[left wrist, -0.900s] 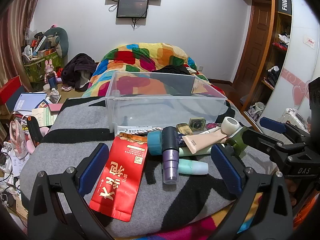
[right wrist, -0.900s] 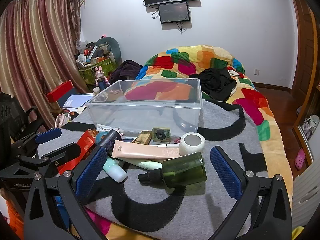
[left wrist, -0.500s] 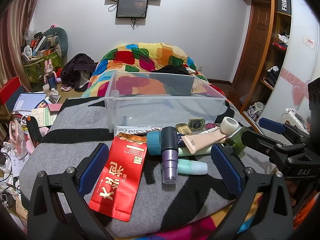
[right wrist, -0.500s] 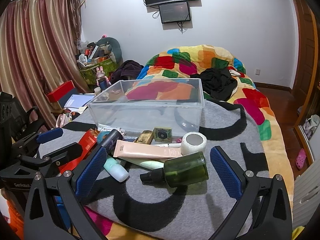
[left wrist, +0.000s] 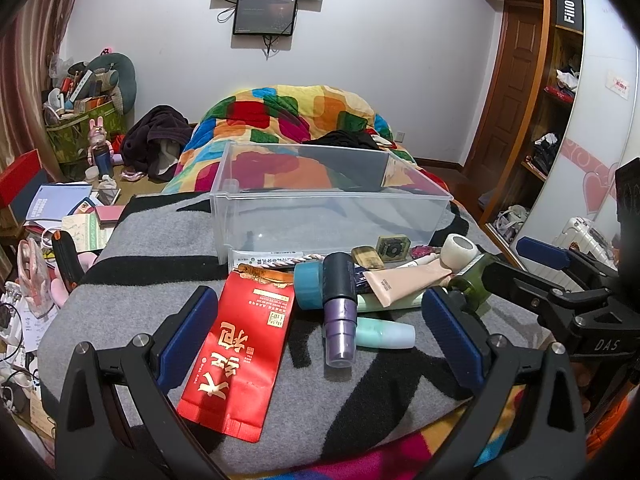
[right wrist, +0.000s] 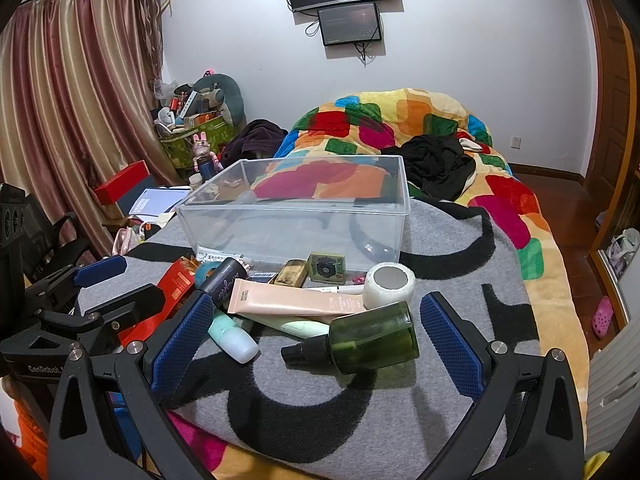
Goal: Organize objects
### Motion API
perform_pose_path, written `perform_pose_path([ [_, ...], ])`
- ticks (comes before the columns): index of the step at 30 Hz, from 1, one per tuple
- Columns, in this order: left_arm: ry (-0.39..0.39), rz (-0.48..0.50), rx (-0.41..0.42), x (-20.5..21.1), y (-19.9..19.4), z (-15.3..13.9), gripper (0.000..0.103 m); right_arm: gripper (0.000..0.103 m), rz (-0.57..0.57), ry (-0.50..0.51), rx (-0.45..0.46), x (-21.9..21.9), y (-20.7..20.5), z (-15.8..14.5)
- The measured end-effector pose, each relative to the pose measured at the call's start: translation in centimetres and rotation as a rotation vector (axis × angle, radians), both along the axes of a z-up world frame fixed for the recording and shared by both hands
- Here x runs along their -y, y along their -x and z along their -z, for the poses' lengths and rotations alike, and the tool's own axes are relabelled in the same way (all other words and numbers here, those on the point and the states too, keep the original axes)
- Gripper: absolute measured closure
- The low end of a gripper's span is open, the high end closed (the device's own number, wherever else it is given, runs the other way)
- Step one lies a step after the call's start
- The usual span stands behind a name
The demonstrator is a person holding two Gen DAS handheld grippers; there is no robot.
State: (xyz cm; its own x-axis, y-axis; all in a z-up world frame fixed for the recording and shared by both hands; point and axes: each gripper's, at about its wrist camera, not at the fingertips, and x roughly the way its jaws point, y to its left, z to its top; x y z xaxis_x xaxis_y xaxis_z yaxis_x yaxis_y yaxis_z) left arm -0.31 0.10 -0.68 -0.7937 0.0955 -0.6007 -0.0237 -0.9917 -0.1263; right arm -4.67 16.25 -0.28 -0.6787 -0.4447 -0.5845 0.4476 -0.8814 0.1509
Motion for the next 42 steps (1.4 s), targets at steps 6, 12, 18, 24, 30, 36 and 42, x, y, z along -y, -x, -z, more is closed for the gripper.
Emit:
perform_pose_path([
  [6, -0.004, 0.0, 0.001, -0.1, -0.1, 0.1, 0.0, 0.0, 0.0, 0.0, 0.001, 0.0, 0.0, 0.0],
  [12, -0.005, -0.002, 0.003, 0.0, -0.1, 0.2, 0.0, 0.0, -0.002, 0.0, 0.003, 0.1, -0.2, 0.1],
  [18, -0.022, -0.022, 0.012, 1.1, -0.1, 0.7, 0.001, 0.0, -0.012, -0.006, 0.018, 0.3, -0.1, 0.6],
  [24, -0.03, -0.06, 0.072, 3.1, 0.8, 1.8, 0.017, 0.0, 0.003, -0.008, 0.037, -0.6, 0.6, 1.4],
  [30, -0.024, -0.041, 0.152, 4.4, 2.0, 3.6, 0.017, 0.001, 0.052, -0.016, 0.06, -2.2, 1.8, 2.3],
  [36, -0.025, -0.044, 0.201, 4.5, 3.2, 5.2, 0.02, 0.016, 0.049, 0.0, 0.122, -2.8, 3.1, 3.6],
  [42, -0.005, -0.061, 0.171, 4.3, 2.9, 5.3, 0.047, 0.043, 0.007, -0.011, 0.138, -2.4, 3.2, 4.2],
])
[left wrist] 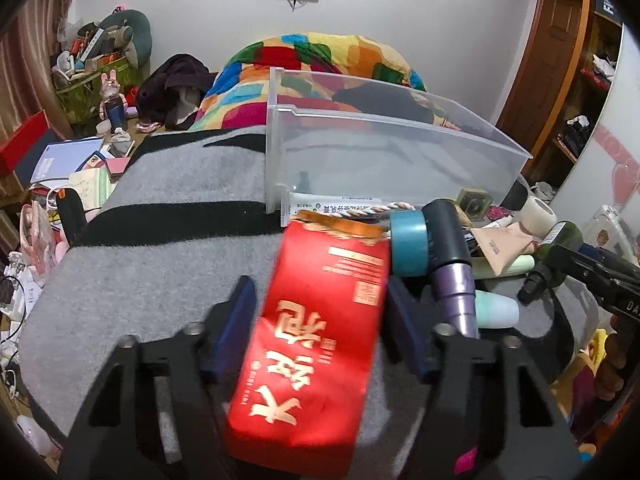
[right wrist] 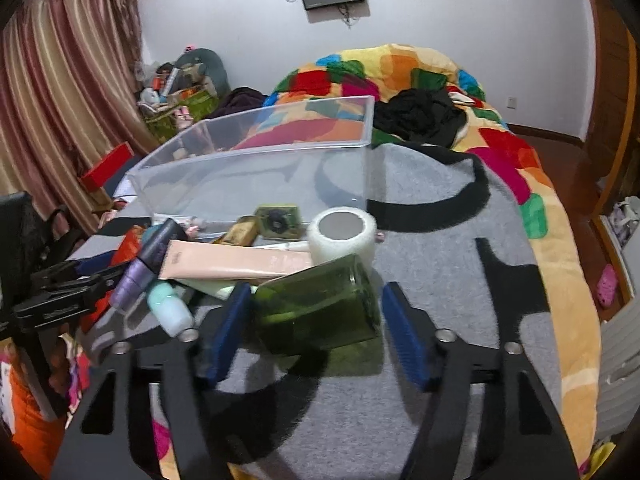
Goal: Organize objects
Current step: 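Carry the red packet into the box with the left tool while the right tool carries the green bottle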
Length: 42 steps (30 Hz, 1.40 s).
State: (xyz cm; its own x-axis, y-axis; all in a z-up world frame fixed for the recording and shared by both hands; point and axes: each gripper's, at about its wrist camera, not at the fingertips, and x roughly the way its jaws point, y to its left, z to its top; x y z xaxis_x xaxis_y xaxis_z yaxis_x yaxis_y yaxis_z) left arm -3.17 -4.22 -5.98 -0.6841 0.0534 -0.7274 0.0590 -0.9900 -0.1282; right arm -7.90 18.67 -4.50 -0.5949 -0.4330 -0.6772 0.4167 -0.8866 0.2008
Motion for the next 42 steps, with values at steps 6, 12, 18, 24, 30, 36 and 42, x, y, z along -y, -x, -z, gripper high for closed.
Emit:
perform_pose_path([
  [6, 0.027, -0.028, -0.016, 0.6, -0.9, -0.2, 0.048, 0.048, -0.006, -0.023, -0.036, 0.0, -0.6, -0.3],
  [12, -0.002, -0.067, -0.058, 2.3, -2.1, -1.9, 0.048, 0.048, -0.022, 0.017, -0.043, -0.7, -1.1, -1.7],
  [18, -0.005, -0.061, -0.139, 2.9, -2.1, -5.1, 0.048, 0.048, -0.028, 0.068, -0.07, -1.0, -0.7, -3.8],
  [24, 0.01, -0.026, -0.201, 2.5, -0.4, -7.8, 0.048, 0.048, -0.014, 0.069, -0.119, -0.3, 1.5, -5.9],
  [30, 0.002, 0.02, -0.186, 2.1, 3.2, -8.9, 0.048, 0.048, -0.008, 0.048, -0.155, 1.5, 4.7, -7.7],
  [36, 0.01, 0.052, -0.128, 1.6, 7.5, -8.5, 0.048, 0.048, 0.001, 0.022, -0.136, 3.5, 8.4, -8.0],
  [42, -0.012, 0.079, -0.035, 1.7, 11.8, -7.5, 0.048, 0.048, 0.0, -0.055, -0.071, 6.1, 12.0, -6.6],
])
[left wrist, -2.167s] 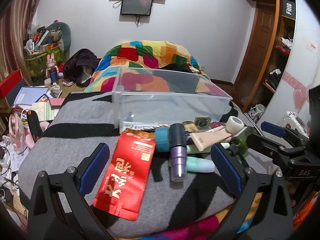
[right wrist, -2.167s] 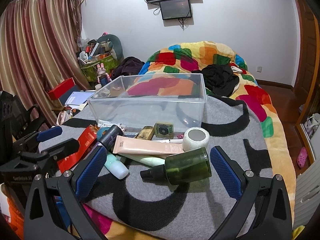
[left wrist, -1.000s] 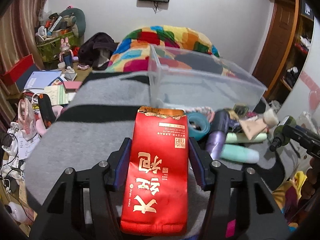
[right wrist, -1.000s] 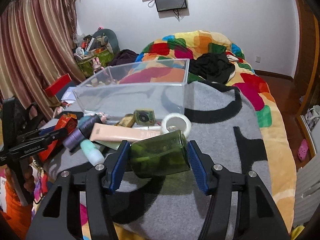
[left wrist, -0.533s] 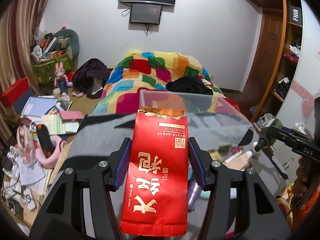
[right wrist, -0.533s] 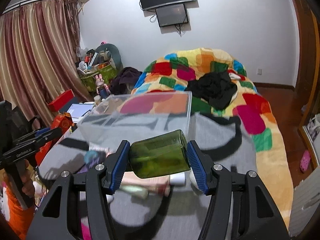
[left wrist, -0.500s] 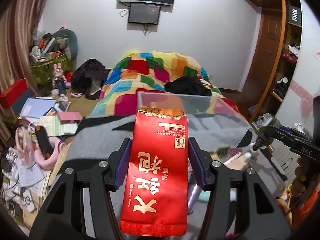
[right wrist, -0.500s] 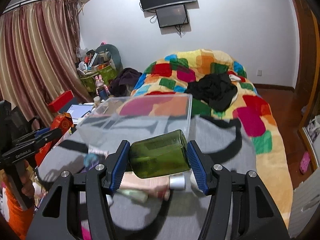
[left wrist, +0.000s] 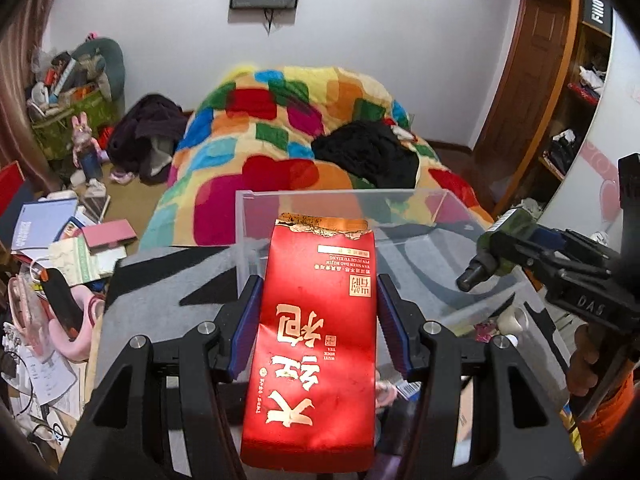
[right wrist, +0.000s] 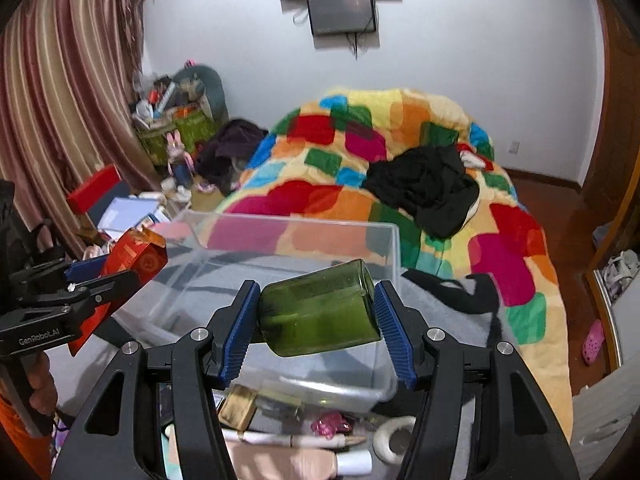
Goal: Organize objects
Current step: 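Carry the red packet into the box with the left tool while the right tool carries the green bottle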
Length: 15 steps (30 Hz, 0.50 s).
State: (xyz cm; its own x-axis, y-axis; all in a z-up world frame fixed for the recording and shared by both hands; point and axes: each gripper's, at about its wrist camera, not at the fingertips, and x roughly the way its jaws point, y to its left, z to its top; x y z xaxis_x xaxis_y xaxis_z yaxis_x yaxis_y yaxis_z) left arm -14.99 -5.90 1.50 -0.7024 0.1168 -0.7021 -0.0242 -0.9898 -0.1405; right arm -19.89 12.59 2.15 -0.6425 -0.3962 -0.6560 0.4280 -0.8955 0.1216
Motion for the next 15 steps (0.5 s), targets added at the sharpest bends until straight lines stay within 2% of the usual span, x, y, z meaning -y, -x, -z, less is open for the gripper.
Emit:
perform_pose_path([
  [4, -0.009, 0.06, 0.051, -0.5, 2.0, 0.8, 0.048, 0.048, -0.024, -0.028, 0.062, 1.2, 1.7, 1.2],
  [11, 0.058, 0.109, 0.12, -2.0, 3.9, 2.1, 0.049, 0.048, -0.094, -0.061, 0.142, 3.1, 2.8, 3.0],
  [15, 0.063, 0.118, 0.122, -2.2, 3.8, 2.3, 0.049, 0.047, -0.11, -0.085, 0.147, 3.7, 2.7, 3.6],
])
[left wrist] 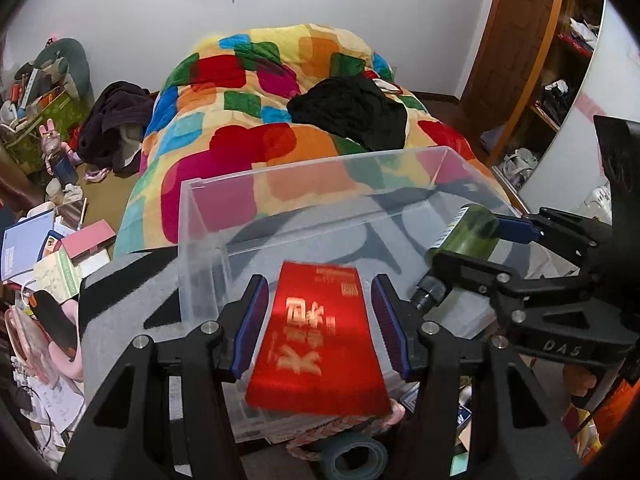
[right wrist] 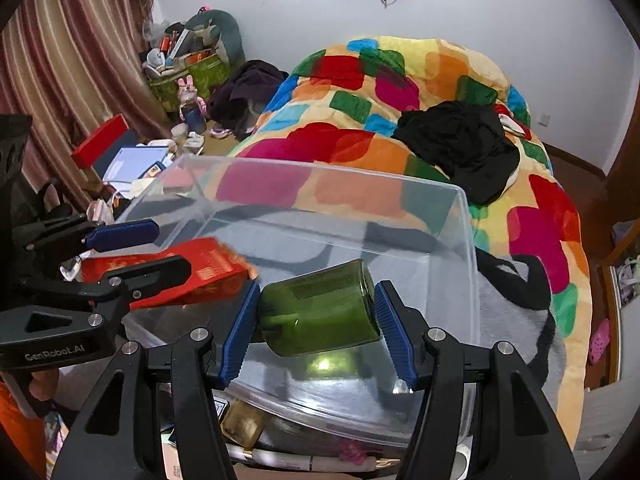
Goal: Organize objects
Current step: 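Carry the red packet into the box with the left tool while the right tool carries the green bottle, then grasp the purple cosmetic bottle with the left tool while the right tool grasps the white tape roll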
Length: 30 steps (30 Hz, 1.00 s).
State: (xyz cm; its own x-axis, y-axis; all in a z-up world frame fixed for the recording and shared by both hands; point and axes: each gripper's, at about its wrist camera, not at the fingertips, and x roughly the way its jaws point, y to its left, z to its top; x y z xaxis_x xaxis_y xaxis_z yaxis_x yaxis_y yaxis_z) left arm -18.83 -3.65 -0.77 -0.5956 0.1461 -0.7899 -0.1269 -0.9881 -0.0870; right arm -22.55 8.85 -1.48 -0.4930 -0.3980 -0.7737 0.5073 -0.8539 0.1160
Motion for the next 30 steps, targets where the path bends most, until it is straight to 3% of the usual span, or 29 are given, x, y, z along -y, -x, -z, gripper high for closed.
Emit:
perform_pose_path([
  [5, -0.008, -0.009, -0.03, 0.1, -0.9, -0.8, 0.049, 0.045, -0.018, -0.001, -0.003, -0.2, -0.7, -0.2],
  [8, -0.001, -0.016, -0.061, 0.0, -1.9, -1.5, 0.049, 0.038, -0.02, 0.015, -0.012, -0.9, -1.5, -0.7],
  [13, 0.015, -0.031, -0.14, -0.1, -4.8, -2.9, 0.031, 0.028, -0.015, 0.043, -0.083, -2.6, -3.6, -2.5],
  [16, 0.009, -0.046, -0.17, -0.1, -6.5, -3.3, 0.025, 0.024, -0.003, 0.061, -0.128, -4.0, -4.9, -3.5],
  [23, 0.034, -0.067, -0.176, -0.5, -9.7, -1.9, 0.025, 0.021, 0.08, 0.068, -0.179, -8.1, -7.2, -3.8],
  [30, 0.021, -0.078, -0.148, -0.9, -12.4, 0.5, 0.025, 0.021, 0.157, 0.055, -0.114, -11.1, -7.1, -0.7],
])
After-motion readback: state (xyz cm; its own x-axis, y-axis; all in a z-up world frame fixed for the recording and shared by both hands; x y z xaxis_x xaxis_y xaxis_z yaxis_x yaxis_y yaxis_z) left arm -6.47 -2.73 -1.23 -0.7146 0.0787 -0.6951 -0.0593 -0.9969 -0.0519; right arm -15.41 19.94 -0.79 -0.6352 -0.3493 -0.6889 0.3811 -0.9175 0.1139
